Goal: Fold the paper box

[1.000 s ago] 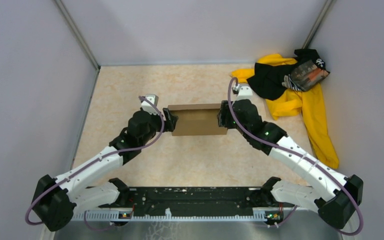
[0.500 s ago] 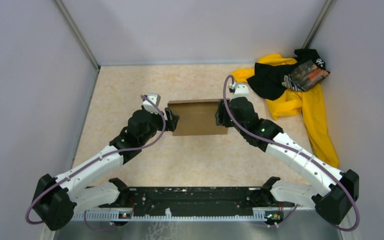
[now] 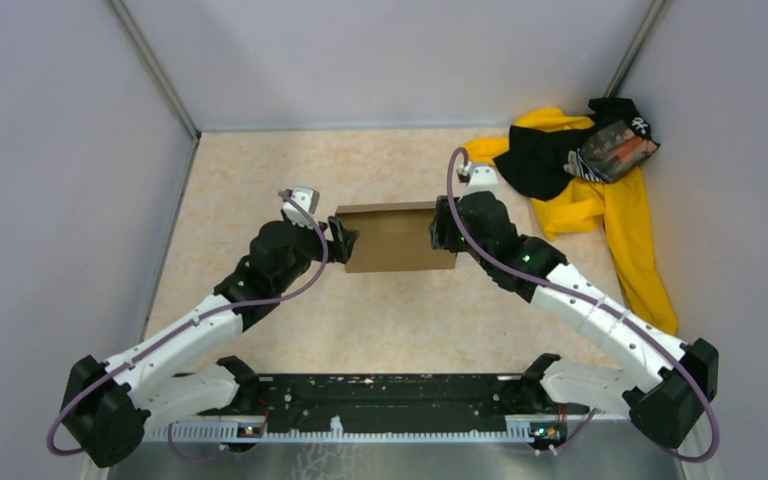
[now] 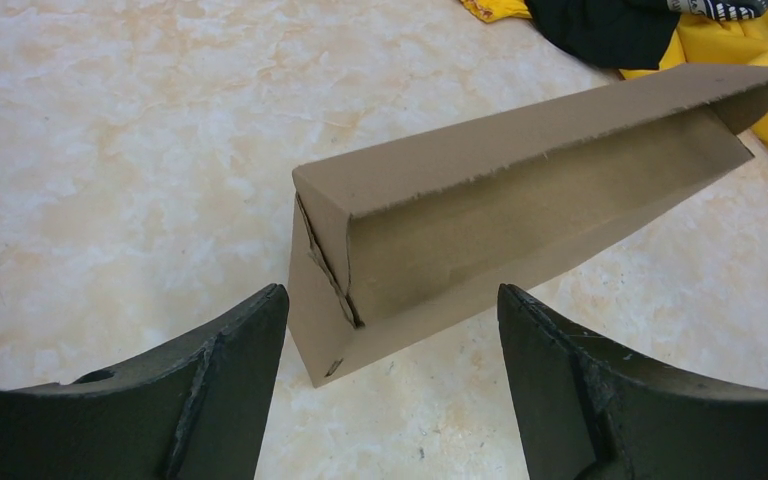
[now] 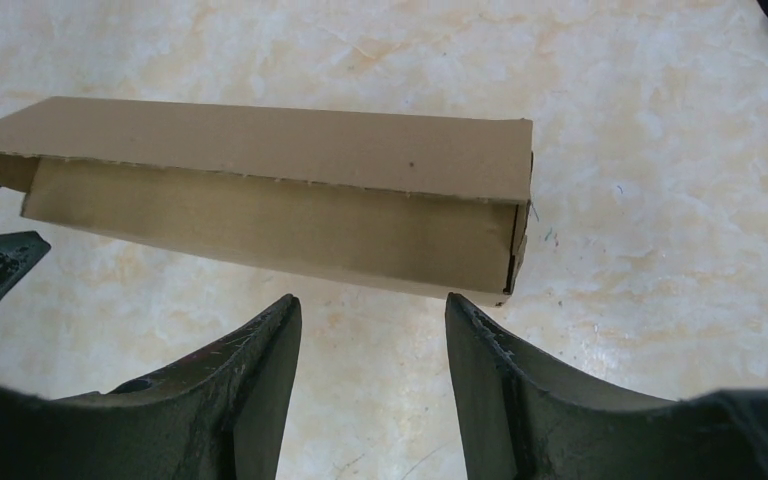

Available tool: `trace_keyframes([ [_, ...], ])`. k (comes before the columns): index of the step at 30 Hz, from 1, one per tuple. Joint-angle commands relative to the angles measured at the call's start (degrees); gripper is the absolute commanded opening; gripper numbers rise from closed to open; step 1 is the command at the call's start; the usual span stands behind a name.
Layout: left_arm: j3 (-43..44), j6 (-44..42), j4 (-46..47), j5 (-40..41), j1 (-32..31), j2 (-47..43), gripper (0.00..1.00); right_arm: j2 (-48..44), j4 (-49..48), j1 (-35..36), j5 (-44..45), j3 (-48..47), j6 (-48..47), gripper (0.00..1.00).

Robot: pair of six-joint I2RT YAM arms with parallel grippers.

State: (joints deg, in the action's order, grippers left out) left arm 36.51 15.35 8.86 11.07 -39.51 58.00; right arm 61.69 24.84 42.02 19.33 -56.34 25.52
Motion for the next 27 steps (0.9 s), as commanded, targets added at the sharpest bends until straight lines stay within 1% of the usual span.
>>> trace_keyframes([
  [1,2.33,-0.36,-2.83,-1.29,-0.22,-4.1,0.82,-0.98,-1.71,0.59,-0.42,-4.58,-0.75,0.55],
  [6,2.62,0.85,-6.33,-3.0,-0.22,-8.54,0.81,-0.84,-1.49,0.58,-0.5,-5.87,-0.84,0.55],
  [8,3.04,0.9,-6.95,-3.69,-0.24,-10.08,0.77,-0.34,-1.55,0.56,-0.28,-6.55,-1.09,0.53],
  [12,5.64,-0.02,-6.62,-3.91,-0.26,-10.8,0.65,1.26,-2.26,0.6,0.03,-8.17,-1.7,0.46],
  [15,8.38,-1.65,-5.66,-3.22,-0.22,-8.45,0.56,2.67,-2.96,0.54,0.84,-10.0,-2.68,0.39],
  [17,10.51,-2.61,-5.05,-2.74,-0.16,-5.84,0.49,3.89,-3.49,0.38,1.57,-11.32,-3.61,0.37],
  [19,12.09,-3.26,-3.87,-2.09,-0.15,-3.25,0.42,5.43,-4.04,-0.18,1.76,-12.53,-4.43,0.33],
  [21,13.36,-3.42,-2.78,-1.7,0.02,-0.71,0.37,6.77,-4.81,-1.02,1.63,-13.48,-5.22,0.28],
  [23,14.1,-3.11,-1.97,-1.77,0.17,1.69,0.31,7.91,-5.39,-1.78,1.55,-14.08,-5.69,0.24],
  [27,13.49,-1.95,-0.34,-1.93,0.31,4.88,0.26,9.13,-7.07,-3.57,0.97,-13.03,-6.21,0.22],
])
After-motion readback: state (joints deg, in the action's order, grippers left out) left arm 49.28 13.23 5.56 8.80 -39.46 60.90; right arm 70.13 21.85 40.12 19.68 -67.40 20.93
